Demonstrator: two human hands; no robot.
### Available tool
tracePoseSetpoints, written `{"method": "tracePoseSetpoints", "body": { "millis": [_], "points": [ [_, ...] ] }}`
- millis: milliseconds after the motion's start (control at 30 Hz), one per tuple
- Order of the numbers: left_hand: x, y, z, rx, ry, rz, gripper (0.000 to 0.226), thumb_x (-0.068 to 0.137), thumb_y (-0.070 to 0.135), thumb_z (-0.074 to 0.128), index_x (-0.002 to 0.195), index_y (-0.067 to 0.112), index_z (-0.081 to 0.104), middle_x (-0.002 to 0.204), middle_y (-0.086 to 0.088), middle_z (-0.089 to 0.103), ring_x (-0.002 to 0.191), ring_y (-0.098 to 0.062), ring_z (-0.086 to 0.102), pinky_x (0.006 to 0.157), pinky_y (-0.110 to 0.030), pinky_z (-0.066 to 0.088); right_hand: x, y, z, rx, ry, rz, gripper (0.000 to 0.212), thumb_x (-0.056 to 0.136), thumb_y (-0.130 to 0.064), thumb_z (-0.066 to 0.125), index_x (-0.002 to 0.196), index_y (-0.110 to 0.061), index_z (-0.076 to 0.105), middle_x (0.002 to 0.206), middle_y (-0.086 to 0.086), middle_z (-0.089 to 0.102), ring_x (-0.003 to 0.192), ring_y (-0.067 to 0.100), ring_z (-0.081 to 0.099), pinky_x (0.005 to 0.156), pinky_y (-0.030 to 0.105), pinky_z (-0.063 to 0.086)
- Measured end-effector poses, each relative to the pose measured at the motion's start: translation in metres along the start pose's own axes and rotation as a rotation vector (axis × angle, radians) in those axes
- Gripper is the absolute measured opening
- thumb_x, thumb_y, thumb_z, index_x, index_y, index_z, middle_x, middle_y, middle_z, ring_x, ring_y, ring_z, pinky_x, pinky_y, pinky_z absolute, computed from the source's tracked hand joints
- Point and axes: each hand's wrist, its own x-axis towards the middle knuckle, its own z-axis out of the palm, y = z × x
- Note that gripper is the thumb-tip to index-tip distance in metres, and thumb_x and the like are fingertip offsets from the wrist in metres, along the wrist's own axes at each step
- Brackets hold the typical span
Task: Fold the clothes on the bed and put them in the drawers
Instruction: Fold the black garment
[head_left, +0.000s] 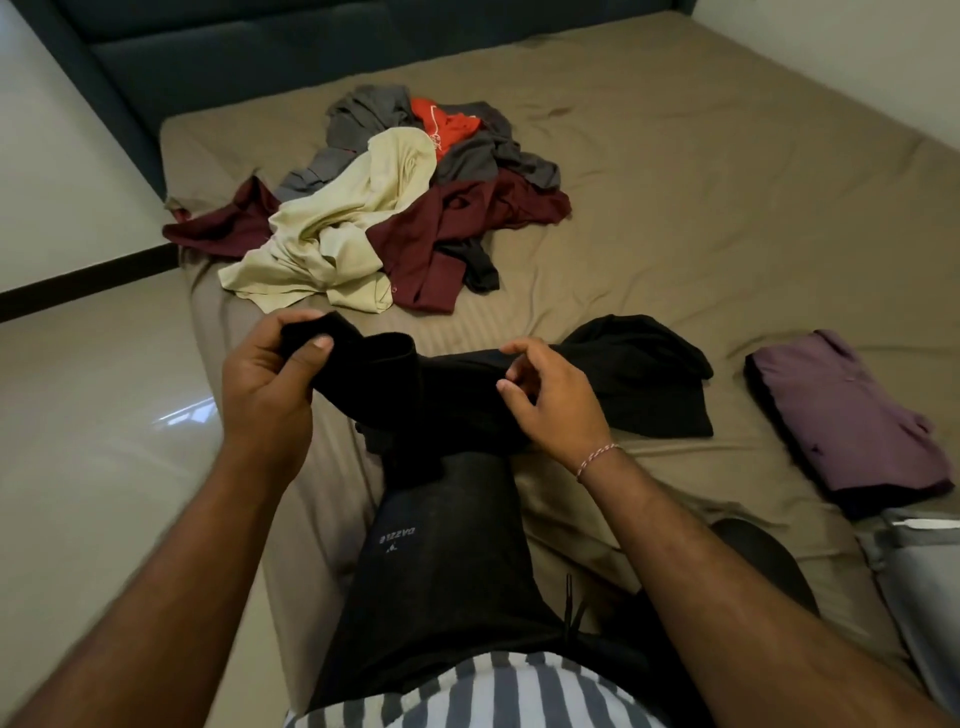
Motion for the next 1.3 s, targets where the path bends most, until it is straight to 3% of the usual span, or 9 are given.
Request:
{"method": "tracePoseSetpoints", "body": {
  "millis": [133,367,533,600,733,833,967,1133,1300],
  "points": [
    [-0.004,0.005,-0.004,-0.068,-0.014,-0.040,0.035,0.084,0.003,0.051,0.091,0.027,0.074,0.089,0.005,0.068,0.090,-0.016,0.064,0.084,-0.027,0.055,0.007,-0.004,0.013,-0.336,-0.072,-0.057,0.028,0.092,-0.039,0.070,0.118,-0.033,0.066,0.104,-0.013,0.057,0.102,0.010,0.055,0.089,0.036,0.056],
    [0.002,-0.003,-0.016,0.260,0.181,-0.112,0.030,0.080,0.008,0.049,0.095,0.027,0.067,0.098,0.000,0.069,0.090,-0.014,0.063,0.085,-0.041,0.053,0.006,-0.001,0.009,-0.168,-0.113,-0.011,0.005,0.097,-0.028,0.064,0.102,-0.028,0.065,0.101,-0.011,0.062,0.100,0.011,0.057,0.091,0.034,0.050],
    [-0.005,-0.027,0.048,0.620,-0.498,-0.015,0.043,0.086,0.041,0.065,0.128,0.041,0.057,0.115,0.018,0.067,0.106,0.001,0.063,0.087,-0.016,0.051,-0.003,-0.004,0.001,0.013,-0.197,-0.041,0.001,0.100,-0.023,0.061,0.101,-0.023,0.061,0.095,-0.013,0.061,0.088,0.003,0.057,0.077,0.023,0.044],
    [-0.011,-0.043,0.072,0.814,-0.718,0.015,0.035,0.093,0.040,0.068,0.126,0.037,0.061,0.110,0.018,0.068,0.101,0.003,0.063,0.088,-0.025,0.054,-0.008,-0.002,-0.003,0.038,-0.214,-0.067,0.003,0.099,-0.024,0.063,0.101,-0.023,0.060,0.094,-0.014,0.060,0.087,0.001,0.057,0.076,0.021,0.044],
    [-0.005,-0.041,0.086,0.690,-0.686,0.009,0.017,0.097,0.019,0.067,0.103,0.034,0.067,0.095,0.015,0.070,0.092,-0.001,0.067,0.080,-0.023,0.053,-0.016,0.014,-0.012,-0.144,-0.234,-0.128,0.023,0.087,-0.018,0.070,0.104,-0.028,0.057,0.098,-0.013,0.058,0.090,0.003,0.054,0.083,0.025,0.050],
    [0.005,-0.023,0.085,0.628,-0.726,0.089,0.017,0.095,0.017,0.068,0.101,0.033,0.068,0.093,0.017,0.070,0.091,-0.006,0.069,0.076,-0.015,0.050,-0.015,0.029,-0.019,-0.287,-0.041,-0.013,0.035,0.078,-0.005,0.071,0.100,-0.028,0.058,0.099,-0.007,0.058,0.094,0.014,0.057,0.085,0.032,0.054],
    [0.041,0.010,0.067,0.700,-0.478,0.179,0.014,0.089,0.022,0.078,0.093,0.034,0.071,0.088,0.021,0.071,0.082,-0.002,0.068,0.072,-0.014,0.050,-0.004,0.055,-0.053,-0.169,0.265,0.307,0.035,0.071,0.004,0.063,0.094,-0.022,0.063,0.098,-0.002,0.066,0.097,0.022,0.063,0.088,0.032,0.051],
    [0.098,0.051,0.055,0.982,-0.528,0.307,0.027,0.085,0.012,0.077,0.096,0.035,0.068,0.096,0.013,0.069,0.089,-0.010,0.066,0.081,-0.037,0.057,0.022,0.065,-0.111,-0.194,0.325,0.457,0.029,0.072,0.005,0.054,0.083,-0.015,0.072,0.087,0.015,0.073,0.089,0.037,0.067,0.075,0.031,0.047],
    [0.160,0.073,0.073,1.472,-0.201,0.440,0.028,0.091,0.024,0.070,0.118,0.030,0.068,0.116,-0.003,0.060,0.097,-0.030,0.064,0.072,-0.043,0.055,0.065,0.035,-0.183,-0.458,0.369,0.333,0.031,0.074,0.003,0.052,0.092,-0.012,0.072,0.097,0.022,0.071,0.091,0.044,0.065,0.073,0.039,0.051]
  ]
}}
